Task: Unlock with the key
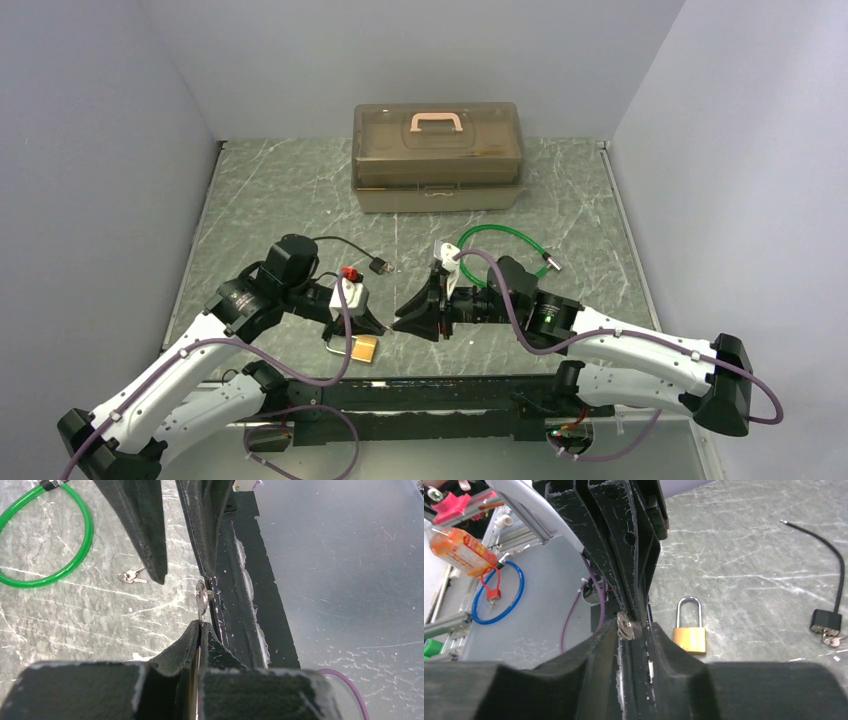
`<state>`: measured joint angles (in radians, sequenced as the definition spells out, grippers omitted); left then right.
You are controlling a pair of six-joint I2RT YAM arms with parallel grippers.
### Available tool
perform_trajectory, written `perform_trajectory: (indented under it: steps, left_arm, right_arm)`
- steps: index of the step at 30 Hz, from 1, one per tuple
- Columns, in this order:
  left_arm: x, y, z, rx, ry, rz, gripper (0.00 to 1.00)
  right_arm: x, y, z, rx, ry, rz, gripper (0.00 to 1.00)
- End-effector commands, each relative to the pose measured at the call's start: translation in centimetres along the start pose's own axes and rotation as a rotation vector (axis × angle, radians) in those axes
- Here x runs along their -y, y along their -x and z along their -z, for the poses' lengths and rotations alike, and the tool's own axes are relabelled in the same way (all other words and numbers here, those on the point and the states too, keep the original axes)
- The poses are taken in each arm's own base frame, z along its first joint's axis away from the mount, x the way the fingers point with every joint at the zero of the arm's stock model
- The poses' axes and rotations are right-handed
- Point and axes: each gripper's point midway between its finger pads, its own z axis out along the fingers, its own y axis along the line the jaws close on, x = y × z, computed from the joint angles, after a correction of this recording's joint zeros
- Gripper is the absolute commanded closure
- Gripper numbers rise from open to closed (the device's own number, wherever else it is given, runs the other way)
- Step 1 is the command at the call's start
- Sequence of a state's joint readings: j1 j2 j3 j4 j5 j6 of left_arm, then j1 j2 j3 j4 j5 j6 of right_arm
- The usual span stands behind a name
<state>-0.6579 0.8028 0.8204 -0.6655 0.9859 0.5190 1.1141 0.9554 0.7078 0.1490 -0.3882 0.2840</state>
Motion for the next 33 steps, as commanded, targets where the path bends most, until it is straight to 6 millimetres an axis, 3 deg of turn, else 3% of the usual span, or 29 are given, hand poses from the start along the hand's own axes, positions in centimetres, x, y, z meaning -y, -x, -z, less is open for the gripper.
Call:
perform_trajectory:
  steps: [1, 5, 10, 17, 22, 33]
  left_arm:
    - [-0.2, 1.7, 0.6, 0.018, 0.016, -0.025, 1.00]
    - [-0.1, 2.1, 0.6, 0.030, 0.018, -0.003, 1.00]
    - [0.2, 2.9, 0.6, 0.060, -0.002, 0.023, 1.00]
    - [0.2, 2.9, 0.7, 0.055, 0.000, 0.020, 1.00]
    - [0.3, 2.8, 0.7, 0.055, 0.000, 0.014, 1.00]
    - [0.5, 3.6, 0.9, 0.063, -0.007, -0.002, 1.00]
  right_arm:
    - [0.0, 2.9, 0.6, 0.062, -0.023, 0.054, 0.53]
    - [0.1, 3.8, 1.8, 0.069, -0.014, 0.091, 0.32]
    - [-0.3, 3.7, 1.0, 0.060, 0.046, 0.090, 0.27]
    - [0.0, 3.8, -0.6, 0.014, 0.080, 0.122, 0.34]
    - [-0.2, 3.4, -1.0, -0.011, 0.107, 0.123, 0.48]
    - [0.1, 2.2, -1.3, -0.100, 0.117, 0.140, 0.67]
